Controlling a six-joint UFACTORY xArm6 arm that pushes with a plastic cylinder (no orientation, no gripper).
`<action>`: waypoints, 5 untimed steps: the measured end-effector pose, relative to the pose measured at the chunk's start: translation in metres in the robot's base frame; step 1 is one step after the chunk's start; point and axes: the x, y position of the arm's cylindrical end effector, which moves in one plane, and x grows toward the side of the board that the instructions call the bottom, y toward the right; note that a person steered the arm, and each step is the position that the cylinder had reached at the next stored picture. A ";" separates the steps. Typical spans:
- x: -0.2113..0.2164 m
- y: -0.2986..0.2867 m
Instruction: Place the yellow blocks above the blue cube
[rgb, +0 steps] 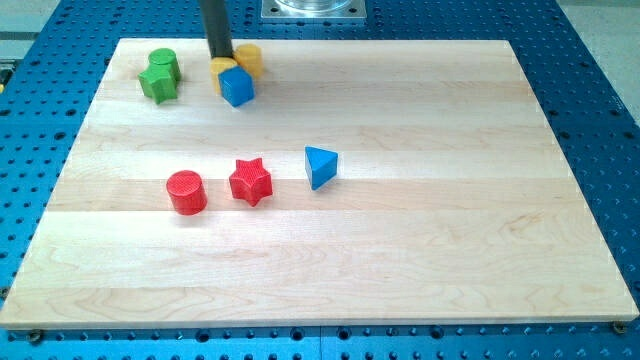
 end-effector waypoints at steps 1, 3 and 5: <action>-0.005 -0.017; -0.051 0.045; 0.015 0.025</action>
